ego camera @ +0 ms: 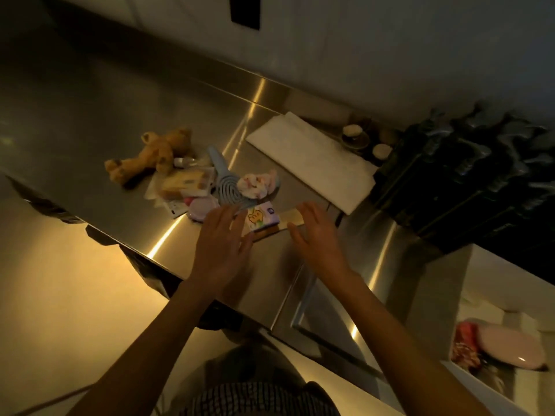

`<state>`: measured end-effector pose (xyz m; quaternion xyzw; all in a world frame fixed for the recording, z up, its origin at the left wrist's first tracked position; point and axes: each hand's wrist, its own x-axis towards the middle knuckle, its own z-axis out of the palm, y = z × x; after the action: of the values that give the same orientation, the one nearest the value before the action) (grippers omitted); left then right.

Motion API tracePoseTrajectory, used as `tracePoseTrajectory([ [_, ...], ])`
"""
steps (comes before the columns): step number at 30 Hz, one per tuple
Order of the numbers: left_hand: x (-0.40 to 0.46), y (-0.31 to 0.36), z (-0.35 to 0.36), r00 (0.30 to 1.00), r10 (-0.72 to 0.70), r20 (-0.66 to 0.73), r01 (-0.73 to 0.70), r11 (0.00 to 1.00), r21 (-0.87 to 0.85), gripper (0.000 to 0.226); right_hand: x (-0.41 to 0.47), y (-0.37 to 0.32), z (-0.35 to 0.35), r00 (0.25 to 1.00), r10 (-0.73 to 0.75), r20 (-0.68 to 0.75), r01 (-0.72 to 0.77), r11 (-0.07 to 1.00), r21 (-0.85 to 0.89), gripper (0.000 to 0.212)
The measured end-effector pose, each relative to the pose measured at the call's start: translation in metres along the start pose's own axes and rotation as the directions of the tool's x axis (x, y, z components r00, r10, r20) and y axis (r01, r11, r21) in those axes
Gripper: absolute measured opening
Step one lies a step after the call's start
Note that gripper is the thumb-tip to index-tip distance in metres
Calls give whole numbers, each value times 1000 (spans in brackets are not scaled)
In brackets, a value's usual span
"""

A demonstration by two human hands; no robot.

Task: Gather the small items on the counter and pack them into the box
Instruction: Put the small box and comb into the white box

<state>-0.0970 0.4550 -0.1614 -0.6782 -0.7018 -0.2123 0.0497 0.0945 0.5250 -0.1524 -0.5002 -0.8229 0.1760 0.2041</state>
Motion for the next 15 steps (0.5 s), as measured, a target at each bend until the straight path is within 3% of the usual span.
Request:
tracePoseTrajectory([
  [9, 31, -26, 58, 973, 90, 214, -69, 993, -100, 48, 16, 15, 46, 989, 123, 81, -116, 990, -80, 52],
  [15, 45, -21, 82, 947, 164, 277, -126, 981, -149, 53, 14, 29, 68, 981, 114, 156, -86, 980, -177, 49],
])
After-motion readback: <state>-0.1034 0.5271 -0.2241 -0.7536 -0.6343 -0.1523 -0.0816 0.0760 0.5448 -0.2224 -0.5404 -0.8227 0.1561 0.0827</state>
